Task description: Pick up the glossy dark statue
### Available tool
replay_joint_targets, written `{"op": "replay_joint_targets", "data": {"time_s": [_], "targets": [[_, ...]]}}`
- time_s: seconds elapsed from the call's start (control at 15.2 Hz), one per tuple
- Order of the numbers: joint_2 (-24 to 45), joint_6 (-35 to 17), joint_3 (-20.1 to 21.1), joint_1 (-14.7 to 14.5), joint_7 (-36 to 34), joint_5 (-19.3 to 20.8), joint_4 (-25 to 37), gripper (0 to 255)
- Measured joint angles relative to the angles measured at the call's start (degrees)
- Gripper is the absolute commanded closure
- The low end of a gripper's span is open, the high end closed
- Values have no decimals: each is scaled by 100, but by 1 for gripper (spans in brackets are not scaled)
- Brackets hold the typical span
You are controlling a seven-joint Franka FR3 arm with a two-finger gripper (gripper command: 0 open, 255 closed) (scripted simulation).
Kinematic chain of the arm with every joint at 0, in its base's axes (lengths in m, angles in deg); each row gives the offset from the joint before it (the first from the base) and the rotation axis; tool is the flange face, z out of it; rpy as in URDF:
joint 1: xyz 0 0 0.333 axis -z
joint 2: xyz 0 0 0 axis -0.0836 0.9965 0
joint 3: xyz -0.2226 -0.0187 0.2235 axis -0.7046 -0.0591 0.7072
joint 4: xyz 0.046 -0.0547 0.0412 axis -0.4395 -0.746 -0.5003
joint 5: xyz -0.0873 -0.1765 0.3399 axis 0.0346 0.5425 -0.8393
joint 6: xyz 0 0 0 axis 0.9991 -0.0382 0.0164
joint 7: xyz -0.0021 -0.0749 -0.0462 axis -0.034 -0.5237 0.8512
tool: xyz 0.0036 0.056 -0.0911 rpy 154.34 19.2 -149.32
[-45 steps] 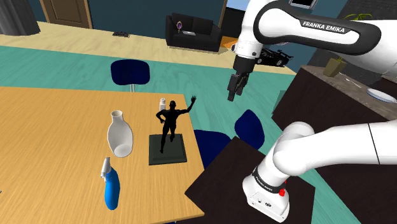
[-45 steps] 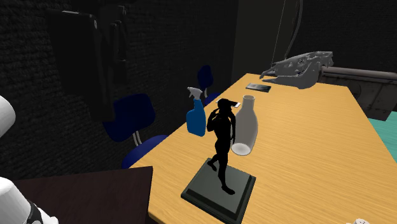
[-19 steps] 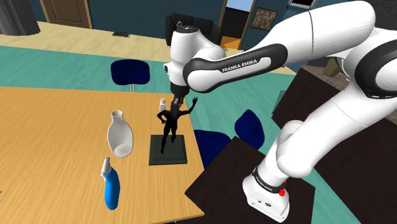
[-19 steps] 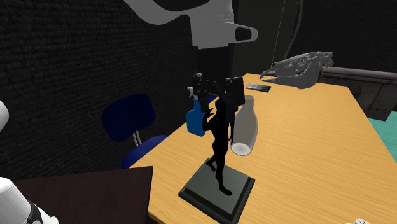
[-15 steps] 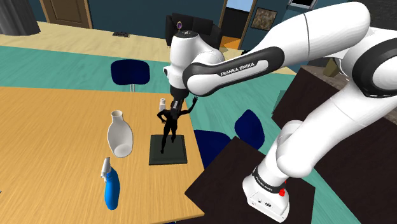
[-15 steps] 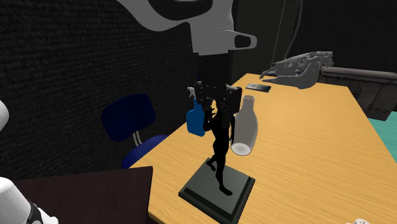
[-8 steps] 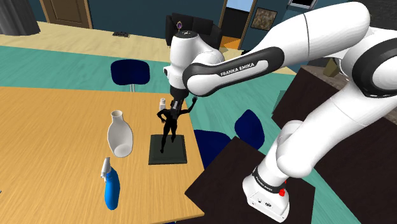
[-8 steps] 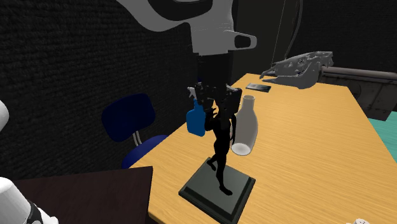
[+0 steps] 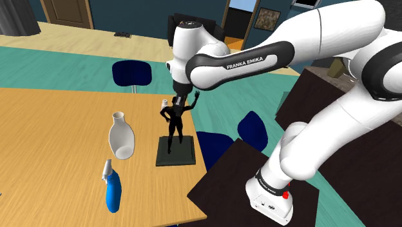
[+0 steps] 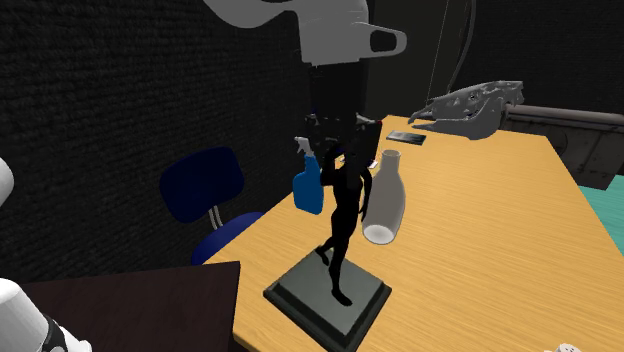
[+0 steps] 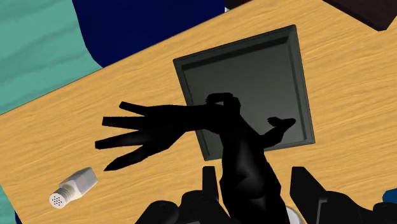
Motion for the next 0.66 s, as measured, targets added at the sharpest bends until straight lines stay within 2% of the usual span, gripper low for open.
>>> {"op": "replay_joint_targets", "data": {"time_s": [0.66], "targets": [[-207,735,-38,-6,134,-71,540,255]]}}
